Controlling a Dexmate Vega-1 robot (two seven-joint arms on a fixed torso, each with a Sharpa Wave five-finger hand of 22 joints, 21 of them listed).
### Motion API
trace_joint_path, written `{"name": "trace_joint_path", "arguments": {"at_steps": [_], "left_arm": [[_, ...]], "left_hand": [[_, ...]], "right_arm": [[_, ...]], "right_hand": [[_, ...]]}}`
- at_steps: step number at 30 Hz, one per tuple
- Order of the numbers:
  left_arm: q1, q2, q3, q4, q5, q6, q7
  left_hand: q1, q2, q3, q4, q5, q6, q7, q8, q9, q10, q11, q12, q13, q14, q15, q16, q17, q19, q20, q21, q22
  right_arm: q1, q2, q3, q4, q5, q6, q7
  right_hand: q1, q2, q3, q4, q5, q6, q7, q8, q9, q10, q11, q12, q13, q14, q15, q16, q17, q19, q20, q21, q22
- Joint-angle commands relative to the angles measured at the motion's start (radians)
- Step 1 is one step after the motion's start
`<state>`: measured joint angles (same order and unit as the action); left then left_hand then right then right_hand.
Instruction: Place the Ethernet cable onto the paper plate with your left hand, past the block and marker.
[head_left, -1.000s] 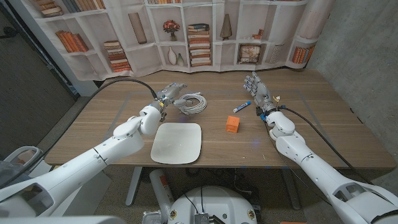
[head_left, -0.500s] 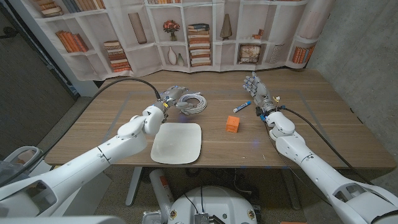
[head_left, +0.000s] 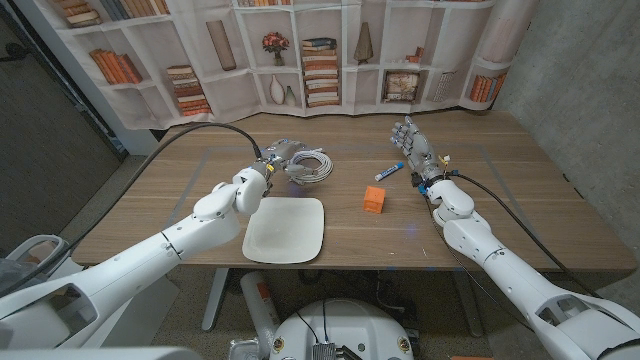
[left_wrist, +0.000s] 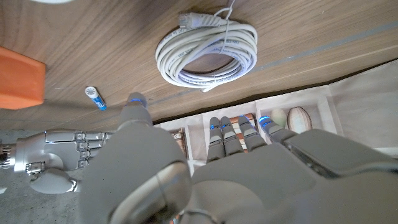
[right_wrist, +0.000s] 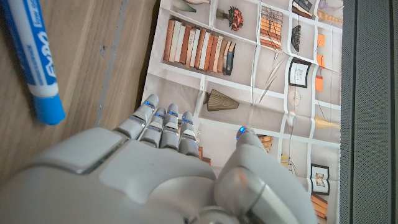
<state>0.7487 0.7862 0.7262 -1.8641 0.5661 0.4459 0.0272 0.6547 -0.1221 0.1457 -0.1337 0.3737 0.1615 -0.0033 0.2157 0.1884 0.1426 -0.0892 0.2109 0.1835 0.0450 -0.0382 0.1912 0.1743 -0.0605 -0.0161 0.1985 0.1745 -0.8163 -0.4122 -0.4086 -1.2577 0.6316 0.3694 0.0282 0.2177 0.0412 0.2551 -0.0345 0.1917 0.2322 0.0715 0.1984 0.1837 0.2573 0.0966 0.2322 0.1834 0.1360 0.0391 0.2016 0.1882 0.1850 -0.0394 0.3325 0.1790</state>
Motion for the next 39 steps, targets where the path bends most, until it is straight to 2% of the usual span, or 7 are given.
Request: {"name": "trace_joint_path", "arguments": {"at_steps": [1,6,11,12,24,32,39], "left_arm": [[-0.029,-0.019,0.008,0.043,-0.039,-0.045,-0.027],[-0.036,-0.027,0.018,0.062,-0.04,-0.066,-0.015],[-0.042,-0.033,0.023,0.071,-0.044,-0.07,-0.021],[-0.044,-0.034,0.028,0.069,-0.036,-0.06,-0.025],[-0.048,-0.037,0.039,0.073,-0.03,-0.047,-0.033],[-0.054,-0.043,0.047,0.081,-0.023,-0.039,-0.033],[-0.062,-0.051,0.055,0.092,-0.019,-0.043,-0.033]], "left_hand": [[0.023,0.003,-0.003,-0.002,0.01,0.013,-0.002,0.007,0.004,0.009,0.009,0.001,0.006,0.01,-0.015,-0.002,0.003,0.028,0.019,0.013,0.003],[0.041,0.007,-0.005,-0.004,0.014,0.017,0.005,0.004,0.004,0.009,0.015,-0.002,0.006,0.01,-0.012,-0.004,0.003,0.08,0.051,0.027,0.002],[0.067,0.011,-0.011,-0.003,0.017,0.024,0.019,0.0,0.005,0.01,0.043,-0.004,0.006,0.02,0.001,-0.003,0.003,0.122,-0.033,0.029,0.001],[0.067,0.011,-0.012,-0.003,0.017,0.024,0.019,0.0,0.005,0.012,0.042,-0.004,0.006,0.021,0.001,-0.003,0.003,0.123,-0.037,0.029,0.001],[0.078,0.015,-0.015,-0.002,0.018,0.033,0.025,0.001,0.005,0.02,0.041,-0.002,0.007,0.029,0.0,-0.002,0.003,0.141,-0.052,0.029,0.001],[0.098,0.02,-0.018,-0.002,0.019,0.062,0.025,0.007,0.005,0.045,0.032,0.004,0.006,0.066,-0.01,0.006,0.002,0.179,-0.084,0.034,0.001],[0.109,0.024,-0.019,-0.002,0.019,0.083,0.021,0.012,0.005,0.066,0.026,0.008,0.006,0.083,-0.014,0.007,0.002,0.193,-0.084,0.034,0.002]], "right_arm": [[-0.003,0.001,0.003,-0.004,0.001,0.001,-0.005],[-0.005,0.001,0.004,-0.002,0.001,0.002,-0.009],[-0.004,0.003,0.004,0.004,0.003,0.004,-0.007],[-0.004,0.003,0.004,0.005,0.002,0.003,-0.007],[0.004,0.01,0.003,0.02,0.005,0.006,0.0],[0.004,0.01,0.002,0.02,0.005,0.006,0.001],[0.0,0.008,0.003,0.015,0.006,0.004,-0.003]], "right_hand": [[0.006,0.008,0.002,-0.006,0.0,0.011,0.001,-0.002,0.005,0.007,-0.001,-0.005,0.003,0.011,0.001,-0.005,0.003,0.011,-0.01,-0.001,0.004],[0.006,0.008,0.002,-0.006,-0.001,0.012,0.001,-0.001,0.005,0.008,0.002,-0.006,0.003,0.011,0.001,-0.005,0.003,0.012,-0.01,-0.002,0.004],[0.006,0.009,0.002,-0.007,-0.001,0.012,0.001,-0.002,0.005,0.008,0.0,-0.006,0.003,0.011,0.001,-0.005,0.003,0.013,-0.01,-0.003,0.004],[0.006,0.009,0.002,-0.007,-0.001,0.012,0.001,-0.001,0.005,0.008,0.0,-0.006,0.003,0.011,0.001,-0.005,0.003,0.013,-0.009,-0.004,0.004],[0.005,0.009,0.001,-0.008,-0.001,0.012,0.001,-0.002,0.005,0.009,0.002,-0.007,0.003,0.011,0.002,-0.006,0.003,0.015,-0.009,-0.007,0.004],[0.005,0.009,0.001,-0.008,-0.001,0.012,0.001,-0.002,0.005,0.009,0.001,-0.007,0.004,0.012,0.002,-0.006,0.003,0.016,-0.009,-0.009,0.004],[0.004,0.01,0.001,-0.009,-0.001,0.012,0.001,-0.002,0.005,0.01,0.001,-0.008,0.004,0.012,0.002,-0.006,0.003,0.017,-0.009,-0.011,0.004]]}}
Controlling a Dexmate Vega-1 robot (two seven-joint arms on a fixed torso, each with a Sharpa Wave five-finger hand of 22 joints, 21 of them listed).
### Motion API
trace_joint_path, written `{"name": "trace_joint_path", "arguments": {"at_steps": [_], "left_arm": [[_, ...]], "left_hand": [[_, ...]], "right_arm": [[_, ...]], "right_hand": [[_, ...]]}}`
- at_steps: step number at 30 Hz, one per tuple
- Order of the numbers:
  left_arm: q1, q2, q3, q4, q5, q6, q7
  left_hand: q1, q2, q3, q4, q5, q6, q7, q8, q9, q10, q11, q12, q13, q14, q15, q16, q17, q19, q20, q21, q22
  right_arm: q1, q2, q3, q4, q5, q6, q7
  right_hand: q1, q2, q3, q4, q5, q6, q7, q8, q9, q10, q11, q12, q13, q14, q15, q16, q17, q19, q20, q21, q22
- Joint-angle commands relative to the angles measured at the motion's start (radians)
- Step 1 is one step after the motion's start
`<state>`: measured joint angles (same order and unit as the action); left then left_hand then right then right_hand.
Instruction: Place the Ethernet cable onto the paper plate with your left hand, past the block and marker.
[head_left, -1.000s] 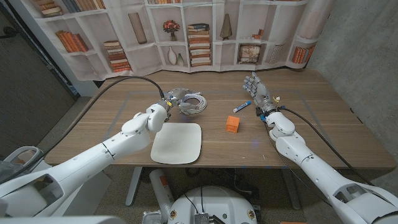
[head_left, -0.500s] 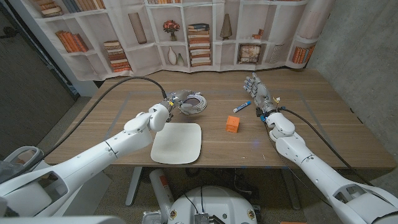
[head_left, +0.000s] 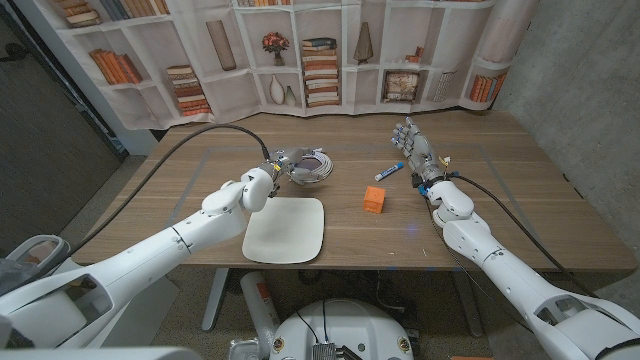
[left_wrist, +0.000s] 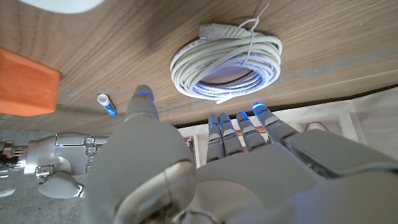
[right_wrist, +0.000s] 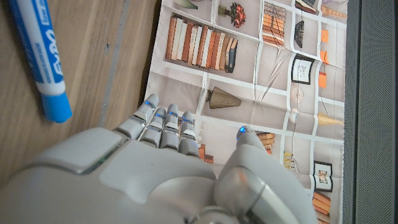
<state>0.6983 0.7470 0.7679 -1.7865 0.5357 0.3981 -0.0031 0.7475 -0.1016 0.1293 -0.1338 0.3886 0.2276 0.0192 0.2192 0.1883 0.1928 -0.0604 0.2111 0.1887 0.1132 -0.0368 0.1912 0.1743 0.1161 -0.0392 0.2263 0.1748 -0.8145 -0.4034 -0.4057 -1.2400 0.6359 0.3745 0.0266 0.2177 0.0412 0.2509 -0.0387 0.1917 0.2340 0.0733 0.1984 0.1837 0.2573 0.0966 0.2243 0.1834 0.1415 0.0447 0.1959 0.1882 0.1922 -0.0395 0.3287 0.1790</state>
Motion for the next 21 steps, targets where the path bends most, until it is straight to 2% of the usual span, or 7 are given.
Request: {"name": "trace_joint_path", "arguments": {"at_steps": [1,12,21], "left_arm": [[-0.017,-0.015,0.018,0.016,0.015,0.013,-0.012],[-0.037,-0.036,0.051,0.03,0.049,0.038,-0.025],[-0.052,-0.04,0.069,0.022,0.057,0.086,-0.083]], "left_hand": [[0.018,0.005,-0.003,-0.001,0.004,0.018,-0.002,0.008,0.005,0.02,-0.004,0.009,0.001,0.017,-0.019,0.007,0.002,0.019,-0.061,0.006,0.002],[0.033,0.016,0.0,-0.001,0.005,0.035,-0.009,0.011,0.005,0.033,-0.01,0.009,0.001,0.039,-0.021,0.01,0.003,0.03,-0.056,0.006,0.003],[0.049,0.027,0.0,0.002,0.002,0.074,-0.019,0.019,0.005,0.074,-0.02,0.017,0.001,0.082,-0.035,0.017,0.004,0.061,-0.048,0.012,0.005]], "right_arm": [[-0.003,-0.001,0.001,-0.003,0.001,0.0,-0.002],[-0.004,0.002,0.006,0.002,0.008,0.005,0.0],[0.002,0.005,0.005,0.011,0.013,0.004,0.009]], "right_hand": [[0.004,0.01,0.005,-0.005,-0.001,0.011,-0.001,-0.002,0.005,0.009,0.002,0.0,0.004,0.007,-0.003,0.0,0.003,0.01,-0.009,-0.007,0.004],[0.005,0.01,0.005,-0.006,-0.001,0.01,-0.002,-0.002,0.005,0.01,0.0,0.0,0.004,0.008,-0.004,0.0,0.003,0.014,-0.01,-0.009,0.005],[0.004,0.011,0.005,-0.007,-0.001,0.011,-0.002,-0.002,0.005,0.011,0.0,-0.001,0.004,0.01,-0.005,0.0,0.003,0.016,-0.01,-0.01,0.005]]}}
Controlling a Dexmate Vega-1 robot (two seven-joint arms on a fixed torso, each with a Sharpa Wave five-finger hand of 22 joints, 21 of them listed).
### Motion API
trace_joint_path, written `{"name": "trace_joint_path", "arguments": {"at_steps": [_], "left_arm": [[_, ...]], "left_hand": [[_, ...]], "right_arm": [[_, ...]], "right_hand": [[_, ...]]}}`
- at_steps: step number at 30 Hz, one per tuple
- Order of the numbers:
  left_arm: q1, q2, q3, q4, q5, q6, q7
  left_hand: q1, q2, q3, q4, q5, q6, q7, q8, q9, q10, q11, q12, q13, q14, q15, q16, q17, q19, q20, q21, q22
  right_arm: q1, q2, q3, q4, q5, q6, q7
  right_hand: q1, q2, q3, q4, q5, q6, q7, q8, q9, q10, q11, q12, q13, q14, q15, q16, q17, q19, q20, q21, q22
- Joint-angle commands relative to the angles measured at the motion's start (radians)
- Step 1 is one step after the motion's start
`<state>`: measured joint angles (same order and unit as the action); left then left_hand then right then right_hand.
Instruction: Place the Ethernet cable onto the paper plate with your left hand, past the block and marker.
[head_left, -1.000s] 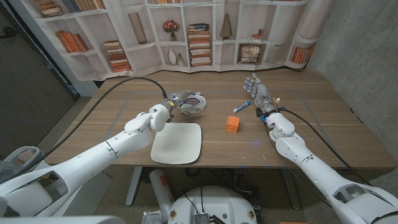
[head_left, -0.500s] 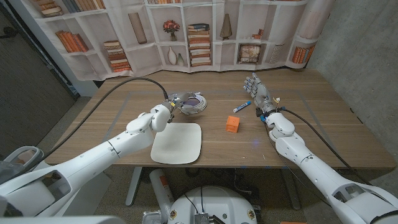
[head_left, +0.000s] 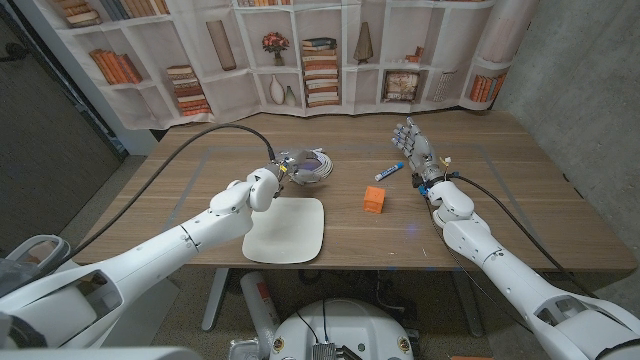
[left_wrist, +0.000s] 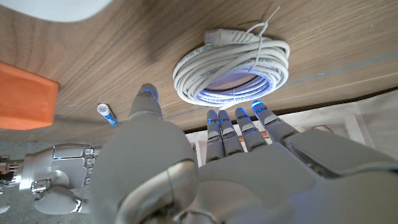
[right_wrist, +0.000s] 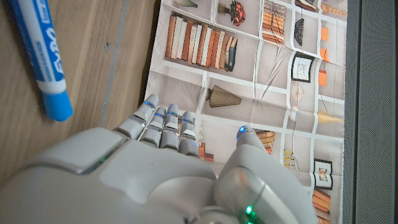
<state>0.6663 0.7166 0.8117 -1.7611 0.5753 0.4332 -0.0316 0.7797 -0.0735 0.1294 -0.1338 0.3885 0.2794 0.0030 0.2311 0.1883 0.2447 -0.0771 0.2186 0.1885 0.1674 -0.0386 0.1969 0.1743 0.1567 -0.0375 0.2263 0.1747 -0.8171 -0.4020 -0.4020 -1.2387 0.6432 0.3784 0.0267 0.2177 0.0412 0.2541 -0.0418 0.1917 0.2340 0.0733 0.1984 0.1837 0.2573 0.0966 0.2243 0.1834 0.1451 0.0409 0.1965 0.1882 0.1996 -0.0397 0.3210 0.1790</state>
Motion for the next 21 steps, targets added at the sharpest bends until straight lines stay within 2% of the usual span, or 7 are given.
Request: {"name": "trace_joint_path", "arguments": {"at_steps": [1,19,21], "left_arm": [[-0.02,-0.009,0.023,-0.003,0.008,0.05,-0.061],[-0.025,-0.024,0.039,0.019,-0.002,0.054,-0.048],[-0.033,-0.025,0.046,0.019,-0.003,0.063,-0.069]], "left_hand": [[0.019,0.0,-0.002,0.003,0.001,0.026,-0.006,0.006,0.005,0.037,-0.008,0.013,0.001,0.037,-0.035,0.012,0.005,0.028,-0.05,0.013,0.006],[0.035,0.013,-0.001,0.005,-0.003,0.058,-0.009,0.01,0.005,0.058,-0.005,0.011,0.001,0.06,-0.037,0.011,0.006,0.044,-0.041,0.013,0.008],[0.038,0.015,0.0,0.005,-0.004,0.059,-0.01,0.01,0.005,0.061,-0.006,0.011,0.001,0.062,-0.036,0.01,0.006,0.047,-0.04,0.013,0.008]], "right_arm": [[0.005,0.004,0.001,0.01,0.005,0.0,0.009],[0.009,0.003,-0.003,0.006,0.003,-0.009,0.007],[0.008,0.003,-0.002,0.006,0.003,-0.009,0.007]], "right_hand": [[0.004,0.011,0.002,-0.004,-0.001,0.012,-0.002,-0.002,0.005,0.011,0.0,-0.001,0.004,0.006,-0.001,-0.001,0.003,0.009,-0.01,-0.003,0.005],[0.004,0.012,0.002,-0.005,-0.001,0.011,-0.002,-0.002,0.005,0.012,0.001,-0.001,0.004,0.006,0.0,-0.001,0.003,0.01,-0.009,-0.006,0.005],[0.004,0.012,0.002,-0.005,-0.001,0.012,-0.002,-0.002,0.005,0.012,0.001,-0.001,0.004,0.006,0.0,-0.001,0.003,0.011,-0.009,-0.007,0.005]]}}
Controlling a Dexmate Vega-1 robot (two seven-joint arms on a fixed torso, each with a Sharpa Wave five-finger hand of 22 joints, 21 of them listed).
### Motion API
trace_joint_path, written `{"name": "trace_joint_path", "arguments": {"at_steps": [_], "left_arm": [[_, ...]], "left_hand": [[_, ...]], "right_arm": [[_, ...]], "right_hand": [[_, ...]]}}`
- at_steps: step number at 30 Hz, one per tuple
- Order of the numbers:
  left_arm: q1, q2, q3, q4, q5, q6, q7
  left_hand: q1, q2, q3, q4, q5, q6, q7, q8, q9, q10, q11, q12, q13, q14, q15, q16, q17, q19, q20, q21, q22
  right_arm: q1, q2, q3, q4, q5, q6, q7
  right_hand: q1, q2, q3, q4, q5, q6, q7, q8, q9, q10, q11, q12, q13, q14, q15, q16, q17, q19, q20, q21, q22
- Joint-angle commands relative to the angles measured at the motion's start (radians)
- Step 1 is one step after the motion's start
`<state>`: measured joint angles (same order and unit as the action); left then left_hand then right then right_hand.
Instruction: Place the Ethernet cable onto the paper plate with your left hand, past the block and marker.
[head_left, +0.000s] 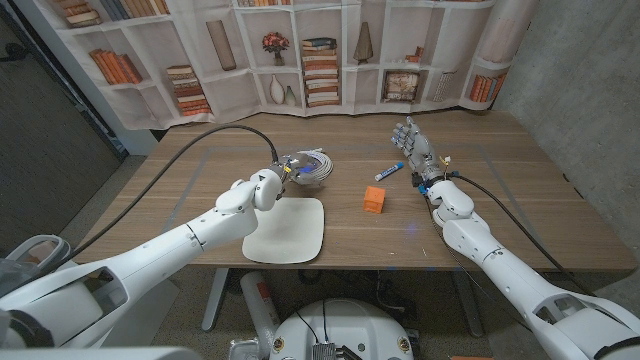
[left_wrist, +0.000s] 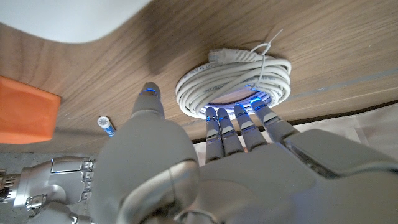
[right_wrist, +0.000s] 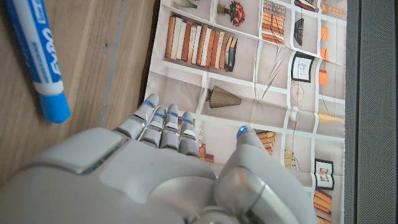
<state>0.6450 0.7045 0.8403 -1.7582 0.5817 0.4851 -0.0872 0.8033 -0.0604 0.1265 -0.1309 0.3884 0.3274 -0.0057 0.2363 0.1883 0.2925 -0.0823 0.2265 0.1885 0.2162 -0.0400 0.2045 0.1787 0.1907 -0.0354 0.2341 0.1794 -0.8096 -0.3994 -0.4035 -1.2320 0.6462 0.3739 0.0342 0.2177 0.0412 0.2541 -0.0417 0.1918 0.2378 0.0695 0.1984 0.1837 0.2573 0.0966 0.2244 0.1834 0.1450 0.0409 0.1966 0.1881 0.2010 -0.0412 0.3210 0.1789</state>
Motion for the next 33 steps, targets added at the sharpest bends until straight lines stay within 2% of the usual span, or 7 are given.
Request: {"name": "trace_joint_path", "arguments": {"at_steps": [1,10,20,22,25,28,33], "left_arm": [[-0.013,-0.012,0.019,0.016,-0.009,0.01,-0.015],[-0.029,-0.014,0.039,0.019,-0.002,0.04,-0.053],[-0.045,-0.029,0.062,0.013,0.023,0.113,-0.089],[-0.034,-0.035,0.06,0.014,0.032,0.124,-0.051],[-0.029,-0.039,0.053,0.013,0.021,0.13,-0.037],[-0.027,-0.041,0.056,0.011,0.025,0.138,-0.023],[-0.018,-0.049,0.051,0.012,0.021,0.15,0.014]], "left_hand": [[0.015,0.003,0.003,0.002,-0.004,0.013,-0.001,0.005,0.005,0.015,-0.001,0.003,0.001,0.014,-0.035,0.003,0.002,0.013,-0.042,0.005,0.003],[0.031,0.015,0.004,0.003,-0.01,0.051,-0.008,0.011,0.005,0.047,-0.009,0.006,0.001,0.041,-0.04,0.004,0.002,0.031,-0.042,0.007,0.004],[0.069,0.041,0.015,0.0,-0.021,0.115,-0.022,0.023,0.004,0.108,-0.039,0.012,0.001,0.104,-0.053,0.013,0.002,0.078,-0.037,0.017,0.005],[0.112,0.079,0.038,-0.007,-0.025,0.135,-0.019,0.024,0.005,0.133,-0.045,0.012,0.001,0.129,-0.053,0.014,0.004,0.094,-0.033,0.02,0.006],[0.177,0.109,0.064,-0.023,-0.046,0.196,-0.032,0.035,0.004,0.186,-0.052,0.014,0.001,0.182,-0.067,0.018,0.002,0.136,-0.034,0.031,0.007],[0.225,0.139,0.088,-0.028,-0.068,0.228,-0.029,0.039,0.004,0.223,-0.062,0.015,0.002,0.219,-0.076,0.019,0.003,0.159,-0.03,0.037,0.008],[0.287,0.169,0.12,-0.031,-0.12,0.283,-0.04,0.046,0.005,0.281,-0.073,0.014,0.003,0.298,-0.1,0.027,0.003,0.216,-0.03,0.056,0.01]], "right_arm": [[-0.001,0.001,0.0,-0.001,0.001,-0.004,-0.001],[-0.004,0.0,0.001,-0.002,0.003,-0.004,-0.002],[-0.001,0.006,0.0,0.01,0.005,0.001,0.005],[-0.001,0.006,-0.001,0.011,0.005,0.002,0.006],[-0.001,0.006,-0.001,0.01,0.004,0.002,0.006],[-0.002,0.006,-0.001,0.01,0.003,0.003,0.005],[-0.002,0.006,-0.001,0.01,0.003,0.004,0.005]], "right_hand": [[0.004,0.012,0.002,-0.005,-0.001,0.008,0.002,-0.002,0.005,0.012,0.001,-0.001,0.004,0.006,0.0,-0.001,0.003,0.01,-0.008,-0.007,0.005],[0.004,0.013,0.001,-0.006,-0.001,0.008,0.003,-0.002,0.005,0.013,0.001,-0.001,0.004,0.006,-0.001,-0.002,0.003,0.01,-0.007,-0.009,0.005],[0.003,0.013,0.001,-0.006,-0.001,0.009,0.003,-0.002,0.005,0.013,0.0,-0.002,0.004,0.006,-0.001,-0.002,0.004,0.011,-0.007,-0.011,0.005],[0.003,0.013,0.001,-0.006,-0.001,0.009,0.003,-0.002,0.005,0.012,0.0,-0.002,0.004,0.007,0.0,-0.002,0.004,0.011,-0.007,-0.011,0.005],[0.003,0.013,0.001,-0.007,-0.001,0.009,0.003,-0.002,0.005,0.01,0.002,-0.003,0.004,0.007,0.002,-0.002,0.004,0.011,-0.006,-0.012,0.005],[0.003,0.013,0.001,-0.007,-0.001,0.009,0.004,-0.002,0.005,0.01,0.003,-0.003,0.004,0.006,0.002,-0.002,0.004,0.01,-0.006,-0.013,0.005],[0.003,0.013,0.001,-0.007,-0.001,0.009,0.003,-0.002,0.005,0.009,0.004,-0.004,0.004,0.004,0.003,-0.003,0.004,0.007,-0.005,-0.016,0.005]]}}
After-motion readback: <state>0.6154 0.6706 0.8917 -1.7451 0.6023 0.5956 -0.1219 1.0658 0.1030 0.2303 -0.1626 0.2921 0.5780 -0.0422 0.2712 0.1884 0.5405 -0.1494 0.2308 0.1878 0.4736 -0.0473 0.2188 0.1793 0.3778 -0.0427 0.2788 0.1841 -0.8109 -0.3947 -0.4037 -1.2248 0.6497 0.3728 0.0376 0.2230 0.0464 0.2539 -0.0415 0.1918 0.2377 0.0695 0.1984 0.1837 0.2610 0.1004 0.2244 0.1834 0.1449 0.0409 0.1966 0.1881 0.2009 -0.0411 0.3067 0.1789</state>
